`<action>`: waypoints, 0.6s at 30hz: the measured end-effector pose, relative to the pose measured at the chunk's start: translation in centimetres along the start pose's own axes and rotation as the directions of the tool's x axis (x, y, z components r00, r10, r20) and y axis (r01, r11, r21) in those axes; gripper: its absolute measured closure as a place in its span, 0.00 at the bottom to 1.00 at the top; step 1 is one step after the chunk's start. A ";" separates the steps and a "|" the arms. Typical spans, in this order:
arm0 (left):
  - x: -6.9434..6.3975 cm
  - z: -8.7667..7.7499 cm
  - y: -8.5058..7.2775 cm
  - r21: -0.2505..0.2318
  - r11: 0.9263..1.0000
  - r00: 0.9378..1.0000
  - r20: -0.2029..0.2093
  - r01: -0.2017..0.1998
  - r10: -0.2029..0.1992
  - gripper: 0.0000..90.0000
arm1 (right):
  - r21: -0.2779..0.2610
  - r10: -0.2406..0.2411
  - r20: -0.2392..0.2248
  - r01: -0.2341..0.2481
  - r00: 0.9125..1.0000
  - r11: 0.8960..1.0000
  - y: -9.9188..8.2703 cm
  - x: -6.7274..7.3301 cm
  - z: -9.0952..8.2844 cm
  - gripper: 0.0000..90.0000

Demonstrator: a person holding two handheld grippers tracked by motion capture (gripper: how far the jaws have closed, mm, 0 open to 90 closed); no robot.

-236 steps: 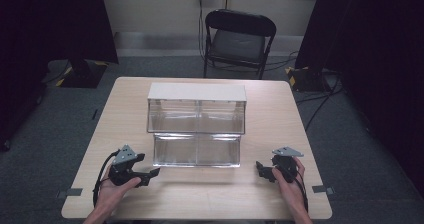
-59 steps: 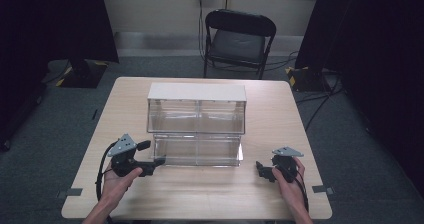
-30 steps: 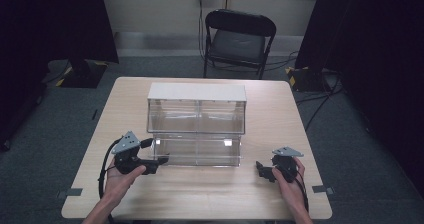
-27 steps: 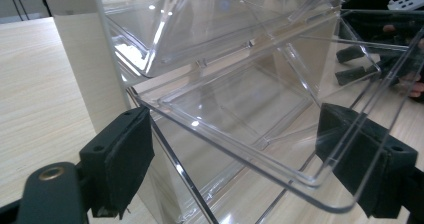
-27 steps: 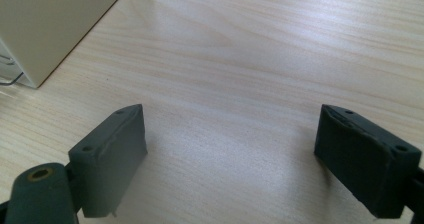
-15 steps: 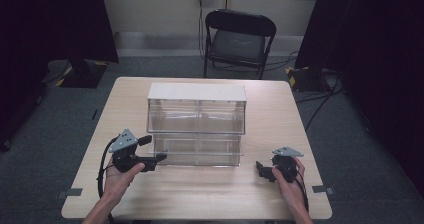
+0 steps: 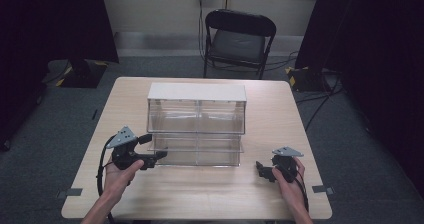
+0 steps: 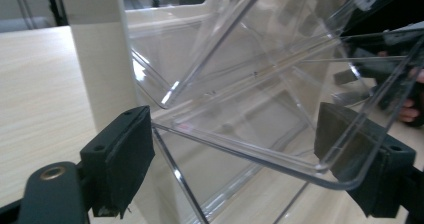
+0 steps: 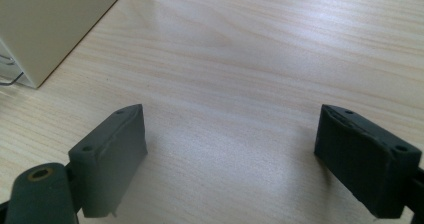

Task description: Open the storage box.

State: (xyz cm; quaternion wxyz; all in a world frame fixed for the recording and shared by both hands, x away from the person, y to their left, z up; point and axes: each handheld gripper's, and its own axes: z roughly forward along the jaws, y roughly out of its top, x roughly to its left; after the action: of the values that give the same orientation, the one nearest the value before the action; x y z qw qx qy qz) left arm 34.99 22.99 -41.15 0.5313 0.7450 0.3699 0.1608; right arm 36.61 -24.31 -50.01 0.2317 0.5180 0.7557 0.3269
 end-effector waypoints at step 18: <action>0.2 0.0 0.9 0.003 1.000 0.999 -0.021 -0.029 0.030 0.17 | 0.000 -0.001 0.000 0.001 1.000 1.000 0.0 0.0 0.0 0.14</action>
State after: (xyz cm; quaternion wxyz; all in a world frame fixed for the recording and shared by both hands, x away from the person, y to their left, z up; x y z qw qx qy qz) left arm 35.40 22.98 -40.38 0.5237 0.7495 0.3647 0.1759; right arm 36.61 -24.32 -50.02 0.2321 0.5175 0.7559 0.3270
